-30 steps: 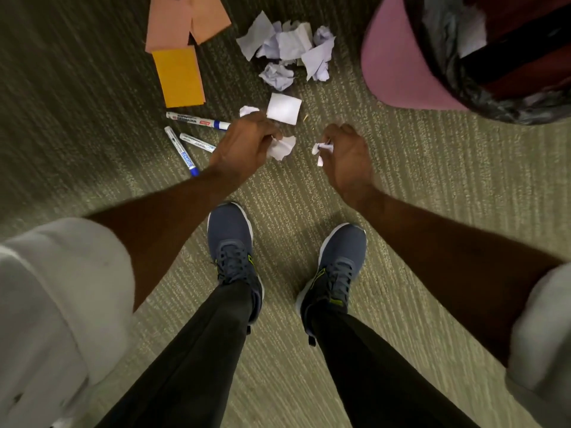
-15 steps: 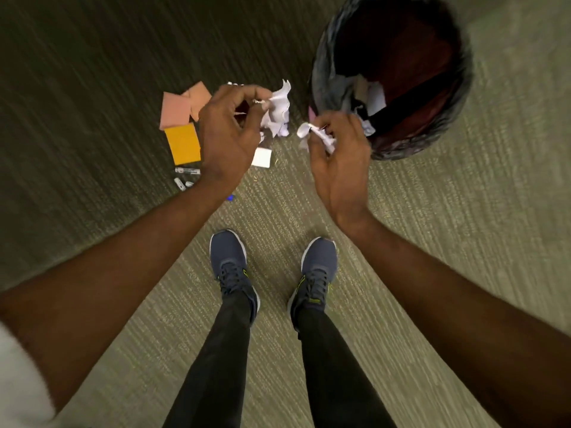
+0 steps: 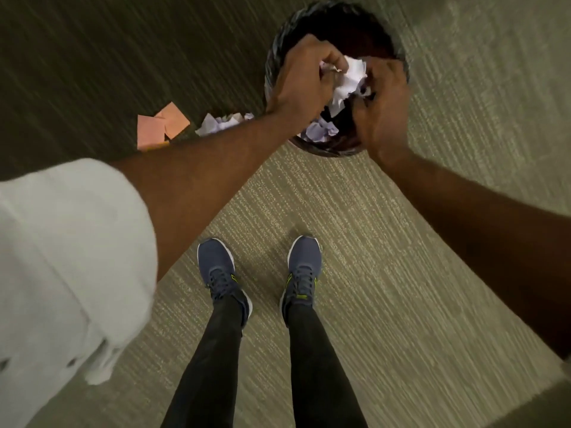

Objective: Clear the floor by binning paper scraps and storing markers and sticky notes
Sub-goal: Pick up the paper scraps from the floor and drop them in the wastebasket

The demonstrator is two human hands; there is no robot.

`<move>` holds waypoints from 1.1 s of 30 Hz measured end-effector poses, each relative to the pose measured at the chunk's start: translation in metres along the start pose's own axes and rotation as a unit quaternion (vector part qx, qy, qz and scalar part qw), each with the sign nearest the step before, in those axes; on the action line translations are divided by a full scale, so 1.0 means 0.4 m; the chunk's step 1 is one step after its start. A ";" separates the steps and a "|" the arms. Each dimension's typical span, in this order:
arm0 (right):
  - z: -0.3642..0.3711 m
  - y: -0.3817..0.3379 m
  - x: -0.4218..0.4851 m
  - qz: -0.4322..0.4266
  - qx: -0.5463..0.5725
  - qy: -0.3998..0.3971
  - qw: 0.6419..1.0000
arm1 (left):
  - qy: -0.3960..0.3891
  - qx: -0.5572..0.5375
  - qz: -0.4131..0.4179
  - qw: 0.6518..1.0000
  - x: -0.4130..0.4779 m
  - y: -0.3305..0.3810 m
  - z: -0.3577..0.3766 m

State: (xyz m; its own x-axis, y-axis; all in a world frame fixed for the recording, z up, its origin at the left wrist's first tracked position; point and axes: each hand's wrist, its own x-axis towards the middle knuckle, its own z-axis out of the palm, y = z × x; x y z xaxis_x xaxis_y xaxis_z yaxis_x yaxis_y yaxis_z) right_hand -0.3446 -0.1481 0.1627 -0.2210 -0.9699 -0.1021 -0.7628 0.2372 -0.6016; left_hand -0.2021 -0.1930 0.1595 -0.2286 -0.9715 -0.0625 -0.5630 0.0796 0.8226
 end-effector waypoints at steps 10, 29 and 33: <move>-0.021 -0.009 -0.026 0.014 0.014 0.023 1.000 | -0.017 -0.026 -0.026 0.999 -0.019 -0.062 -0.065; 0.434 -0.044 -0.248 -0.169 -0.098 -0.286 0.938 | -0.108 0.182 -0.203 0.956 -0.338 -0.575 -0.204; 0.534 0.030 -0.192 -0.134 -0.142 -0.368 0.909 | -0.143 0.174 -0.191 0.956 -0.326 -0.656 -0.148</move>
State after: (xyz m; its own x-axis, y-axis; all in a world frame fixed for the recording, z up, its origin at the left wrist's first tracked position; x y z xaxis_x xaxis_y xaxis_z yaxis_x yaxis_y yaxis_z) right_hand -0.2069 -0.0825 -0.0058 0.3827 -0.7437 -0.5481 -0.8783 -0.1089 -0.4655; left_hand 0.0223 -0.1002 -0.0148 -0.1332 -0.8480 -0.5129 -0.8668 -0.1513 0.4752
